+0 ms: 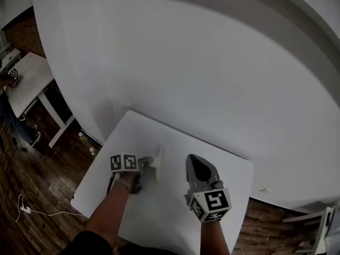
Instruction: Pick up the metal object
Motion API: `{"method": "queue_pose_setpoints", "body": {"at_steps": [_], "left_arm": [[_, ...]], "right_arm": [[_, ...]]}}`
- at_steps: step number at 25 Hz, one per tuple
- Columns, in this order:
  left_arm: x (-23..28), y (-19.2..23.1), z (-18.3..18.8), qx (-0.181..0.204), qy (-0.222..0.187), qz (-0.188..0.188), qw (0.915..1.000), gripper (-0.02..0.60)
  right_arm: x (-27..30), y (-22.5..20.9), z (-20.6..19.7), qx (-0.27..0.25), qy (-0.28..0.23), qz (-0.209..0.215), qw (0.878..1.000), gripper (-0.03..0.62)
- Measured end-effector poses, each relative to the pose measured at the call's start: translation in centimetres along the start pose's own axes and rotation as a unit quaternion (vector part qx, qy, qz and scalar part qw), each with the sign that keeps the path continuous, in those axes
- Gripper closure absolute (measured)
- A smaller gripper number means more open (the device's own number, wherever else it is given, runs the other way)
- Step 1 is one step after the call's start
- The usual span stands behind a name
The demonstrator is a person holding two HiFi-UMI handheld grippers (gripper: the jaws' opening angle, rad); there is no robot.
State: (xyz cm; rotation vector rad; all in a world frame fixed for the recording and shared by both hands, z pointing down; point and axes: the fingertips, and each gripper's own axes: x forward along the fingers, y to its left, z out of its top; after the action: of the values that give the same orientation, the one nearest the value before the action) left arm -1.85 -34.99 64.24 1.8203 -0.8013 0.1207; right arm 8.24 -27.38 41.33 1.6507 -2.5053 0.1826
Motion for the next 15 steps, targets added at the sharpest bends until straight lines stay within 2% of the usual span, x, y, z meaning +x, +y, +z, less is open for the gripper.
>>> {"method": "queue_pose_setpoints", "body": {"at_steps": [3, 8, 15], "left_arm": [[0.2, 0.1, 0.2, -0.009, -0.001, -0.001, 1.0, 0.549], [0.3, 0.0, 0.2, -0.023, -0.003, -0.006, 0.9997, 0.561], [-0.9, -2.2, 0.2, 0.0, -0.013, -0.021, 0.9997, 0.568]], "right_arm": [[0.1, -0.1, -0.2, 0.0, 0.003, -0.001, 1.0, 0.583], [-0.1, -0.3, 0.2, -0.002, -0.012, -0.007, 1.0, 0.583], [-0.3, -0.3, 0.7, -0.001, -0.016, -0.005, 1.0, 0.583]]}}
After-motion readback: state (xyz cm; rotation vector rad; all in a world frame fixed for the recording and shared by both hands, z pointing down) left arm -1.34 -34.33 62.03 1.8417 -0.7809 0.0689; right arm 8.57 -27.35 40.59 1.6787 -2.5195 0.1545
